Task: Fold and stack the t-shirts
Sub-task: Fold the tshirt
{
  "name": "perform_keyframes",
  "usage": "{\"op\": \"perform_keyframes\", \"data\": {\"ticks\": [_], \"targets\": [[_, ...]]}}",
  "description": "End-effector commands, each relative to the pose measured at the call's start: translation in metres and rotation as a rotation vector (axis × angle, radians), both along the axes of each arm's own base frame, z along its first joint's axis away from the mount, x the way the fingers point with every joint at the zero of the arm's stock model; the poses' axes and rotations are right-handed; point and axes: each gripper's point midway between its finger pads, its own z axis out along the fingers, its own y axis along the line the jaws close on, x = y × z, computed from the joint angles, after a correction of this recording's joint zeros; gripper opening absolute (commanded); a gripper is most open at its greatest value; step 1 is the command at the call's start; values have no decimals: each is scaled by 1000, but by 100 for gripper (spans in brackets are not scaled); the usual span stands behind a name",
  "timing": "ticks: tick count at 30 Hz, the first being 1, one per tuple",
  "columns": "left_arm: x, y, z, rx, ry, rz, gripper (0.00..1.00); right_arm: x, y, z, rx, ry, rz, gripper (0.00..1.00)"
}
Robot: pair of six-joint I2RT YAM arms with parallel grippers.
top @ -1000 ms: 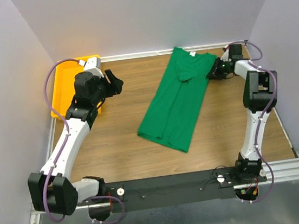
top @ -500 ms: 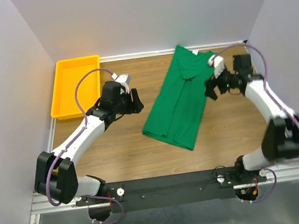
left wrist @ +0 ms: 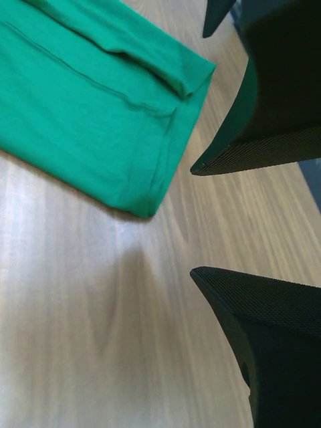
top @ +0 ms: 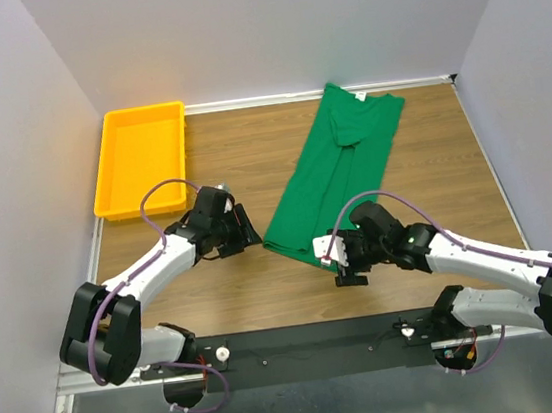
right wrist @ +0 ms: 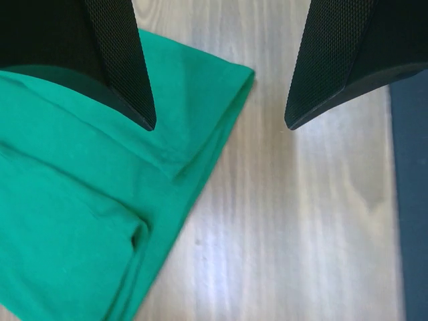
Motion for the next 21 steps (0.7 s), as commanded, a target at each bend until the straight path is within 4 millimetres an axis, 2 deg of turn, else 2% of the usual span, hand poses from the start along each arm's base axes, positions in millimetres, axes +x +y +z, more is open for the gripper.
{"op": "perform_keyframes", "data": {"ticks": [1, 4, 8, 10, 12, 17, 18, 21], "targets": [[-21, -11, -8, -96, 103, 74, 64, 26, -3, -3, -63, -163, -125, 85], [-26, -12, -12, -147, 169, 188, 64, 22, -4, -13, -79, -169, -153, 84], [-35, -16, -27, -189, 246, 312, 64, 25, -7, -17, -81, -181, -193, 84], [-33, -21, -29, -211, 255, 354, 64, 25, -11, -18, -88, -188, -201, 84], [-22, -25, -31, -220, 234, 391, 64, 23, -18, -23, -101, -198, -201, 84], [-3, -46, -30, -252, 235, 391, 64, 19, -25, -26, -115, -215, -179, 84], [-3, -46, -39, -230, 254, 400, 64, 16, -26, -28, -120, -210, -164, 84], [-1, -48, -49, -199, 306, 437, 64, 11, -27, -33, -126, -210, -130, 83]]}}
